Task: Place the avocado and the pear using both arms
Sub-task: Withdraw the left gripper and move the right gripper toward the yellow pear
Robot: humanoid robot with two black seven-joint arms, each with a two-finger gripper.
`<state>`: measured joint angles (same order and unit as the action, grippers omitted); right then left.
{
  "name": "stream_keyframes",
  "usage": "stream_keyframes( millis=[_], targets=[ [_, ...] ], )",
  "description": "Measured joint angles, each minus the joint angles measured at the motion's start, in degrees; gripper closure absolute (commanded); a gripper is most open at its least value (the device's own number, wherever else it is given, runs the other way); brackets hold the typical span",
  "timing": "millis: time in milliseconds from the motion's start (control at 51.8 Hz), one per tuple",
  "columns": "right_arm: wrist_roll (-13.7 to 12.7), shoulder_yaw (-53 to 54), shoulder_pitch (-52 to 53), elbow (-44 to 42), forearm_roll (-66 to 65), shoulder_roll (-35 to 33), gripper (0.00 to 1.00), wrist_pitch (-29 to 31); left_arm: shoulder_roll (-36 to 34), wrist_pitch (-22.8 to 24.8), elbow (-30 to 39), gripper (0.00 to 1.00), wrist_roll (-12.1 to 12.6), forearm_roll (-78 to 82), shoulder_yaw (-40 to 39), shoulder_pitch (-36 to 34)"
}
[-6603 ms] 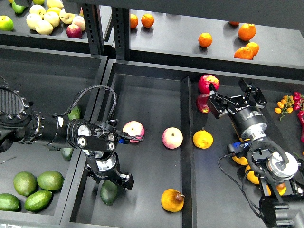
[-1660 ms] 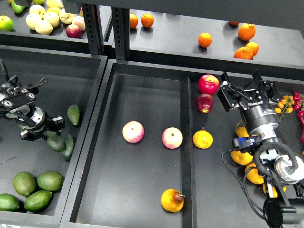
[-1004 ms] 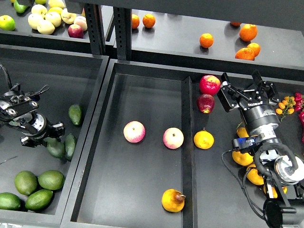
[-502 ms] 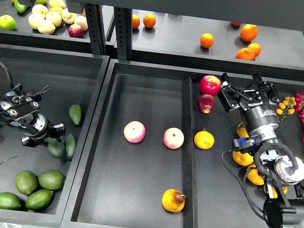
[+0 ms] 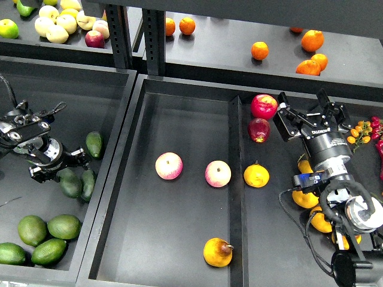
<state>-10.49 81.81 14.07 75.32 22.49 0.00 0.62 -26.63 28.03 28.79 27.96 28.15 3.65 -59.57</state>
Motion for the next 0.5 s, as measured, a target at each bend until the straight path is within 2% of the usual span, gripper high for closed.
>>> stream_keyframes(
  millis=[232, 386, 502],
  targets=[
    [-0.28, -0.46, -0.9, -0.27, -0.08, 0.0, 0.0, 0.0, -9.16, -0.01, 0.79, 0.02, 0.04, -0.88, -7.83, 0.32],
    [-0.63, -1.02, -1.53, -0.72, -0.14, 0.0, 0.0, 0.02, -13.43, -0.04, 2.33, 0.02, 0.05, -6.62, -18.6, 3.51],
    [-1.24, -1.21, -2.26, -1.01, -0.25, 0.0, 0.0, 0.02, -14.08, -0.04, 4.12, 0.02, 0.06, -14.31, -28.54, 7.12]
  ],
)
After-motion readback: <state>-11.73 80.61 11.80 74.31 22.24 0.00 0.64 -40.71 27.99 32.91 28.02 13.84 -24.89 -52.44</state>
